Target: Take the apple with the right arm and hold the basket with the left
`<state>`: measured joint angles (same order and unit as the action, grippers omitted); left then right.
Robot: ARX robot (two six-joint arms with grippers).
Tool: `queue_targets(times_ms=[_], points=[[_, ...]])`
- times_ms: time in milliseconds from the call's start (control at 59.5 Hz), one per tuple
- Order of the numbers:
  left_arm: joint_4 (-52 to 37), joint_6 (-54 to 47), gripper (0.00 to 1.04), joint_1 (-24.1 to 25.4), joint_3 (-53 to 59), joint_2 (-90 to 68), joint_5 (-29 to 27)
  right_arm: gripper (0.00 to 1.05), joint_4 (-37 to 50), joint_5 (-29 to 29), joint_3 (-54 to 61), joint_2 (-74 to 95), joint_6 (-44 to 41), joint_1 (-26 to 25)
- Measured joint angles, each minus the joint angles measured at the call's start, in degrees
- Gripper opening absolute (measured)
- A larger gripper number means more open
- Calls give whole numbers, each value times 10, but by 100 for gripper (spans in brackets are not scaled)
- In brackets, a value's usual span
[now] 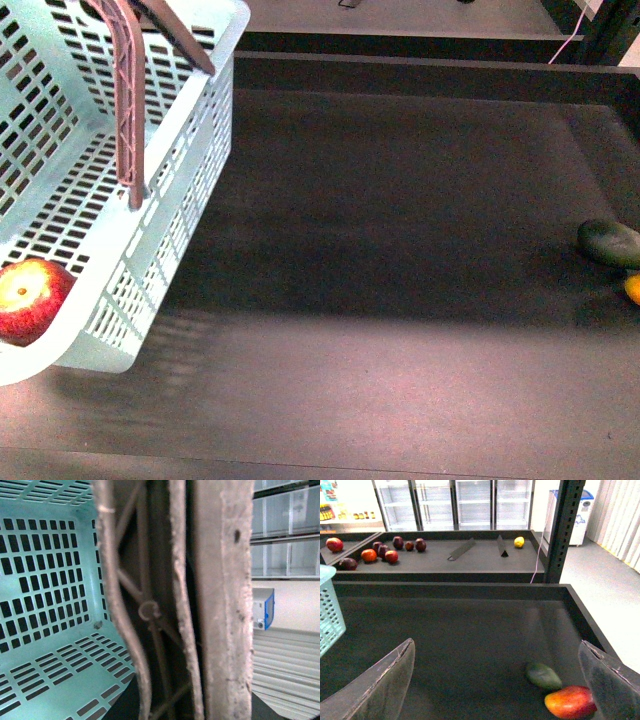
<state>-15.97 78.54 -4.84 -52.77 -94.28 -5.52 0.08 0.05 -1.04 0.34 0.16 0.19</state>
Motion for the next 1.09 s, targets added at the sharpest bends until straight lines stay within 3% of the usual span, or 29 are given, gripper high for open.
queue_targets(times_ms=[488,976,1093], points=[[-38,50,15,56,1,-107,-16,96,0,0,0,0,0,0],[-28,55,16,57,18,-118,-9,96,0,0,0,0,0,0],[-10,60,42,57,30,-109,-6,96,0,0,0,0,0,0]])
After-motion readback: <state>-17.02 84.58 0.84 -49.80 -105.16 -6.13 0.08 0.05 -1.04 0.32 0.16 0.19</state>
